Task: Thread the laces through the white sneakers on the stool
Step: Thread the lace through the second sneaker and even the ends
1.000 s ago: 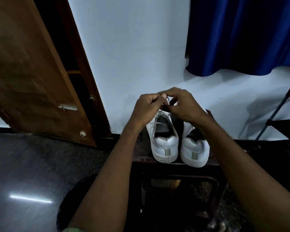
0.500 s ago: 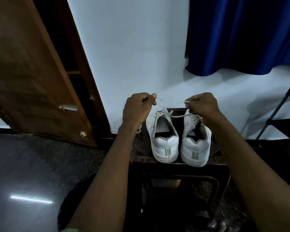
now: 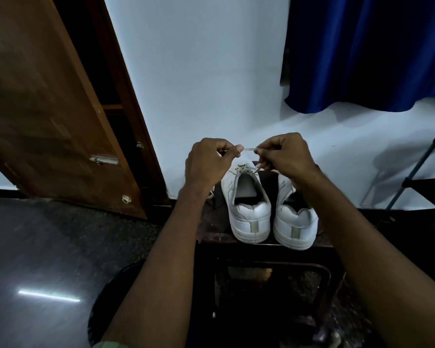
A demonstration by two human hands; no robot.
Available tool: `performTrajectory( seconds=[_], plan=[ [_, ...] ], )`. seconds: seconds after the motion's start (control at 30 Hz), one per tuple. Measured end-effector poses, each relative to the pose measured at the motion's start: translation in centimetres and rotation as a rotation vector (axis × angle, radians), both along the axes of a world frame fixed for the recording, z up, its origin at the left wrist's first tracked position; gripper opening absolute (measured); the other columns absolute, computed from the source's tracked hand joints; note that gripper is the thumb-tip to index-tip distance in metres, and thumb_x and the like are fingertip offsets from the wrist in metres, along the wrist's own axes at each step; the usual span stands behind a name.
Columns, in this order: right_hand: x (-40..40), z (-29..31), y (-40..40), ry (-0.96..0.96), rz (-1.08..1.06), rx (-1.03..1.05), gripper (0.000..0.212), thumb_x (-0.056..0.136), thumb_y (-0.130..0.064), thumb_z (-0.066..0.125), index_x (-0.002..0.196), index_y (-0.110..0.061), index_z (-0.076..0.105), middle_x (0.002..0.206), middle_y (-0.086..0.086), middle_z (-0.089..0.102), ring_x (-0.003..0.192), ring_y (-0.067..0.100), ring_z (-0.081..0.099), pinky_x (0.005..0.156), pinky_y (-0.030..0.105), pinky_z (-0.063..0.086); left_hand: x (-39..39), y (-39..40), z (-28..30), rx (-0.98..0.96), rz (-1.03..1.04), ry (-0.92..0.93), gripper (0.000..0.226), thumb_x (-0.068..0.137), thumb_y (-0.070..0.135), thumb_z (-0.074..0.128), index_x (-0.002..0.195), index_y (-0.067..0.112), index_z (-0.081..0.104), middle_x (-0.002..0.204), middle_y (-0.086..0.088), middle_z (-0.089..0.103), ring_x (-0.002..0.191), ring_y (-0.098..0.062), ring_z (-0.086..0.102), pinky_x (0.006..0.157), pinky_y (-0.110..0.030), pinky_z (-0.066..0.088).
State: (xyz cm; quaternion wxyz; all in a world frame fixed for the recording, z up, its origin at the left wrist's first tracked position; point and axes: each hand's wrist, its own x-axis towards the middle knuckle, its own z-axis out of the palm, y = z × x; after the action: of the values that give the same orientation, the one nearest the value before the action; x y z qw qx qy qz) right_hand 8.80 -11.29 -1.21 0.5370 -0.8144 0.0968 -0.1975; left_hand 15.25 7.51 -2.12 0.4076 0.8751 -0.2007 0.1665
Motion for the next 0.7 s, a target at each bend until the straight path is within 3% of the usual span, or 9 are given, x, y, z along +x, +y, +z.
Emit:
performTrajectory(
  seconds=[0.13,0.2,0.3,0.43,0.57,0.7],
  plan=[
    [-0.1,-0.1,0.0,0.0,0.061,-0.3,0.013,0.086,-0.014,0.08,0.099,-0.018,0.082,0.089,-0.003,0.08,0.055,0.0,0.065,0.061,0.025,0.054,-0.4,-0.2,-0.1,0.051,-0.041,0.001,0.027,0.091,0.061,0.069,0.084,0.037,0.08,0.073,0.021,0.073,0.069,0.0,0.063,0.063,-0.025,0.043],
    [-0.4,0.2,0.8,-0.042,0.145,-0.322,0.014,0.089,-0.016,0.08,0.103,-0.019,0.082,0.087,-0.007,0.079,0.055,0.001,0.067,0.057,0.02,0.053,-0.7,-0.3,0.2,0.095,-0.071,0.009,0.026,0.09,0.062,0.07,0.086,0.039,0.081,0.068,0.02,0.073,0.062,0.003,0.061,0.059,-0.022,0.041],
    [-0.5,0.3,1.7,-0.104,0.138,-0.347,0.013,0.089,-0.007,0.077,0.093,-0.018,0.084,0.062,-0.008,0.073,0.05,0.007,0.067,0.053,0.017,0.051,-1.0,-0.2,0.5,0.134,-0.097,0.034,0.028,0.087,0.065,0.072,0.086,0.038,0.082,0.066,0.018,0.072,0.062,0.005,0.063,0.057,-0.021,0.04],
    [-0.3,0.0,1.4,-0.107,0.122,-0.339,0.012,0.085,-0.006,0.08,0.086,-0.017,0.084,0.068,-0.001,0.076,0.056,0.011,0.071,0.058,0.019,0.055,-0.7,0.4,0.4,0.148,-0.093,0.106,0.043,0.073,0.072,0.08,0.077,0.029,0.081,0.064,0.013,0.072,0.068,-0.006,0.069,0.061,-0.025,0.05],
    [-0.1,-0.8,1.1,-0.045,0.134,-0.443,0.01,0.086,-0.014,0.084,0.094,-0.018,0.086,0.084,-0.001,0.081,0.065,0.002,0.07,0.071,0.025,0.06,-1.2,1.3,0.6,0.198,-0.214,0.363,0.03,0.071,0.047,0.093,0.077,0.023,0.077,0.062,0.001,0.074,0.058,-0.014,0.074,0.052,-0.025,0.055],
    [-0.1,-1.4,1.5,0.005,0.114,-0.53,0.013,0.087,-0.019,0.081,0.1,-0.021,0.085,0.097,-0.001,0.081,0.093,0.01,0.072,0.082,0.021,0.048,-1.0,1.6,0.7,0.041,-0.181,0.58,0.011,0.077,0.016,0.09,0.079,0.01,0.081,0.079,-0.008,0.08,0.069,-0.024,0.078,0.071,-0.029,0.065]
  ],
)
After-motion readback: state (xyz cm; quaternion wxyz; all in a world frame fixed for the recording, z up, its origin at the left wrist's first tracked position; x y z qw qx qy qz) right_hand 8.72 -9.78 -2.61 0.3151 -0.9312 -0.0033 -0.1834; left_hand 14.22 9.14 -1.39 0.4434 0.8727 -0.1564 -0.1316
